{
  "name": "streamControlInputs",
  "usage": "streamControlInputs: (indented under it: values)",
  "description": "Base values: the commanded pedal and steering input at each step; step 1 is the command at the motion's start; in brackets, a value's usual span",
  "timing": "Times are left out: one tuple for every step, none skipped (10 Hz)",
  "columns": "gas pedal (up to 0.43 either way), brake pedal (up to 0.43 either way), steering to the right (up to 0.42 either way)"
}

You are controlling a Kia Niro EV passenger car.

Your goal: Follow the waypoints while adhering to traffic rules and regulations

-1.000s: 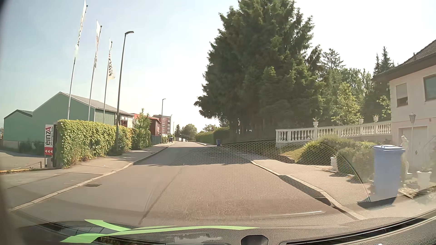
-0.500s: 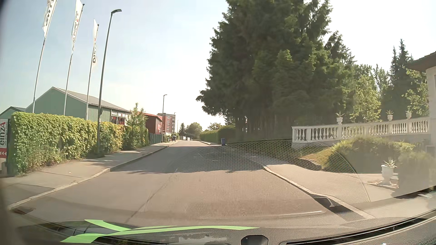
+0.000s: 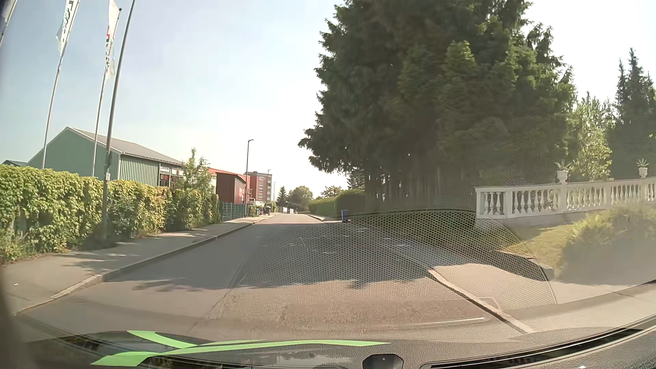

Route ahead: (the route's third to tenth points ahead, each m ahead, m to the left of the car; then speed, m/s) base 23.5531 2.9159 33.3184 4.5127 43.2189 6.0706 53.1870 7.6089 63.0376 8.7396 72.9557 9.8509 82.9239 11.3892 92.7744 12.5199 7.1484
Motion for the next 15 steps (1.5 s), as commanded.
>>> streamControlInputs:
  values:
    - [0.15,0.0,-0.028]
    - [0.15,0.0,-0.029]
    - [0.15,0.0,-0.029]
    - [0.15,0.0,-0.029]
    - [0.15,0.0,-0.029]
    - [0.15,0.0,-0.029]
    - [0.15,0.0,-0.029]
    - [0.15,0.0,-0.029]
    - [0.15,0.0,-0.03]
    - [0.15,0.0,-0.032]
    - [0.15,0.0,-0.033]
    - [0.15,0.0,-0.033]
    - [0.15,0.0,-0.032]
    - [0.15,0.0,-0.032]
    - [0.15,0.0,-0.03]
